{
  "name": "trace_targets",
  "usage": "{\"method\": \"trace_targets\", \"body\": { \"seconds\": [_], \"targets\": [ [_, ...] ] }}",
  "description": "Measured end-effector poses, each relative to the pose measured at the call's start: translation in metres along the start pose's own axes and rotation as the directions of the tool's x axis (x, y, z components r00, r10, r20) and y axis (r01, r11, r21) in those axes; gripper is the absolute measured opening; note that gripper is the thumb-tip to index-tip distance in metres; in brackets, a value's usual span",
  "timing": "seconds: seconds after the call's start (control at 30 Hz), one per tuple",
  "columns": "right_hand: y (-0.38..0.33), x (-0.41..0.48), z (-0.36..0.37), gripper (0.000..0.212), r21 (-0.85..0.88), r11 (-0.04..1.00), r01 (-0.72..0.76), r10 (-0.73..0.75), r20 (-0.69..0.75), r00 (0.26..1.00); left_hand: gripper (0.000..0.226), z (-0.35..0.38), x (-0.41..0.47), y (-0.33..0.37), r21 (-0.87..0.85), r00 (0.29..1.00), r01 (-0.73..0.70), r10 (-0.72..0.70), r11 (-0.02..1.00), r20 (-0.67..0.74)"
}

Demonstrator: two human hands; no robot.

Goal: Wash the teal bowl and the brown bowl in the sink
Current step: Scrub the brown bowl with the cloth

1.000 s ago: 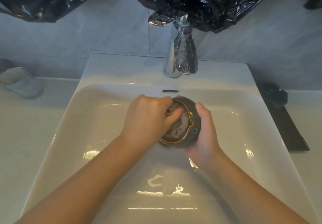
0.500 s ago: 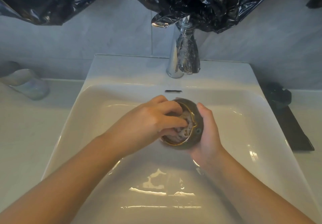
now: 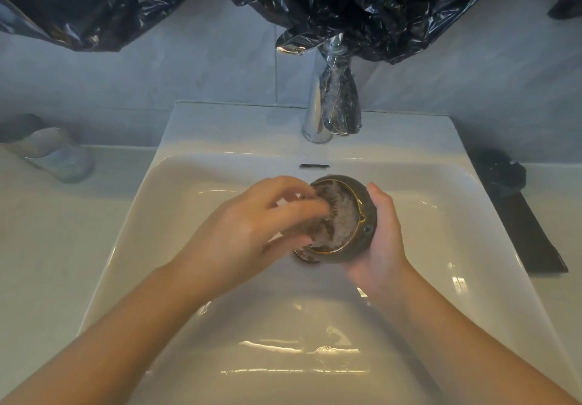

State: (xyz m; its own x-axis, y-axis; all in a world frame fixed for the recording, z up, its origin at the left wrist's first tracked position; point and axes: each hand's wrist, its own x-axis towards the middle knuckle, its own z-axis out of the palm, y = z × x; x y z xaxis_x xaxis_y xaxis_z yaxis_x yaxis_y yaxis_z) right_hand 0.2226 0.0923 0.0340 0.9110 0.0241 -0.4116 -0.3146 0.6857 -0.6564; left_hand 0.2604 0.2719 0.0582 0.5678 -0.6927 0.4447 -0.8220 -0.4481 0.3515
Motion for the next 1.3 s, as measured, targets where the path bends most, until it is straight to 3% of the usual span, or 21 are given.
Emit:
{"method": "trace_targets", "body": {
  "seconds": [0.1, 0.2, 0.27, 0.3, 0.4, 0.47, 0.5, 0.57, 0.63, 0.67, 0.73, 0.8, 0.93, 1.0, 1.07, 1.13, 1.17, 1.2, 1.23, 1.3],
  "targets": [
    [0.002, -0.001, 0.000, 0.060, 0.002, 1.000, 0.000, 0.000, 0.022, 1.000, 0.033, 0.002, 0.003, -0.010, 0.121, 0.977, -0.201, 0.190, 0.972, 0.094],
    [0.006, -0.001, 0.000, 0.061, -0.051, 0.999, -0.004, 0.004, 0.005, 1.000, 0.024, 0.016, 0.016, -0.007, 0.107, 0.981, -0.187, 0.179, 0.977, 0.079],
    [0.007, -0.001, 0.000, 0.052, -0.085, 0.996, 0.011, -0.012, -0.011, 1.000, 0.014, 0.024, 0.023, -0.001, 0.024, 0.999, -0.027, 0.027, 0.999, -0.027],
    [0.008, -0.001, -0.001, 0.049, -0.101, 0.995, 0.022, -0.023, -0.010, 1.000, 0.012, 0.027, 0.025, 0.003, -0.044, 0.990, 0.112, -0.116, 0.993, -0.084],
    [0.008, -0.002, -0.002, 0.056, -0.138, 0.990, 0.036, -0.034, 0.011, 0.999, 0.012, 0.033, 0.026, 0.013, -0.254, 0.819, 0.531, -0.567, 0.808, -0.093],
    [0.007, -0.001, -0.002, 0.051, -0.147, 0.988, 0.035, -0.034, 0.012, 0.999, 0.017, 0.032, 0.024, 0.015, -0.246, 0.741, 0.637, -0.668, 0.731, -0.067],
    [0.006, -0.001, -0.002, 0.047, -0.138, 0.990, 0.035, -0.034, 0.007, 0.999, 0.021, 0.029, 0.022, 0.016, -0.211, 0.752, 0.629, -0.654, 0.749, -0.079],
    [0.006, -0.001, -0.003, 0.051, -0.106, 0.994, 0.036, -0.035, 0.012, 0.999, 0.022, 0.018, 0.016, 0.014, -0.171, 0.852, 0.486, -0.508, 0.857, -0.124],
    [0.005, -0.001, -0.002, 0.056, -0.064, 0.997, 0.031, -0.029, 0.042, 0.999, 0.012, 0.003, 0.012, 0.010, -0.180, 0.970, 0.180, -0.205, 0.967, -0.132],
    [0.004, -0.002, -0.001, 0.057, -0.050, 0.998, 0.024, -0.022, 0.054, 0.998, 0.014, -0.002, 0.008, 0.007, -0.158, 0.993, 0.008, -0.027, 0.987, -0.116],
    [0.002, -0.002, -0.001, 0.059, -0.032, 0.999, 0.003, -0.001, 0.046, 0.999, 0.019, -0.005, 0.005, 0.001, -0.053, 0.973, -0.229, 0.228, 0.972, -0.013],
    [0.004, -0.001, -0.002, 0.060, -0.011, 1.000, -0.024, 0.024, 0.027, 0.999, 0.023, 0.000, 0.008, -0.005, 0.069, 0.957, -0.283, 0.278, 0.957, 0.084],
    [0.008, -0.002, -0.001, 0.053, -0.030, 0.999, -0.042, 0.043, 0.046, 0.998, 0.019, 0.015, 0.018, -0.001, 0.074, 0.995, -0.096, 0.096, 0.993, 0.011],
    [0.007, -0.002, -0.002, 0.049, -0.071, 0.997, -0.016, 0.020, 0.046, 0.999, 0.023, 0.021, 0.021, 0.010, 0.043, 0.993, 0.106, -0.103, 0.993, -0.056],
    [0.006, -0.002, -0.002, 0.042, -0.140, 0.990, 0.027, -0.021, 0.042, 0.999, 0.022, 0.024, 0.024, 0.019, -0.034, 0.901, 0.428, -0.429, 0.903, -0.069],
    [0.007, -0.002, -0.001, 0.045, -0.170, 0.985, 0.034, -0.028, 0.039, 0.999, 0.024, 0.027, 0.025, 0.021, -0.141, 0.719, 0.689, -0.695, 0.711, 0.010],
    [0.007, -0.002, -0.001, 0.046, -0.175, 0.984, 0.025, -0.019, 0.033, 0.999, 0.025, 0.028, 0.025, 0.020, -0.151, 0.666, 0.741, -0.745, 0.654, 0.045],
    [0.007, -0.003, -0.001, 0.044, -0.173, 0.985, 0.008, -0.004, 0.025, 1.000, 0.026, 0.026, 0.025, 0.020, -0.133, 0.663, 0.746, -0.747, 0.653, 0.053],
    [0.006, -0.002, -0.001, 0.046, -0.157, 0.988, -0.008, 0.011, 0.018, 1.000, 0.028, 0.022, 0.022, 0.021, -0.114, 0.695, 0.717, -0.718, 0.688, 0.032],
    [0.002, -0.002, -0.002, 0.057, -0.106, 0.994, -0.034, 0.036, 0.014, 0.999, 0.030, 0.011, 0.013, 0.024, -0.123, 0.835, 0.539, -0.548, 0.833, -0.048]
  ]
}}
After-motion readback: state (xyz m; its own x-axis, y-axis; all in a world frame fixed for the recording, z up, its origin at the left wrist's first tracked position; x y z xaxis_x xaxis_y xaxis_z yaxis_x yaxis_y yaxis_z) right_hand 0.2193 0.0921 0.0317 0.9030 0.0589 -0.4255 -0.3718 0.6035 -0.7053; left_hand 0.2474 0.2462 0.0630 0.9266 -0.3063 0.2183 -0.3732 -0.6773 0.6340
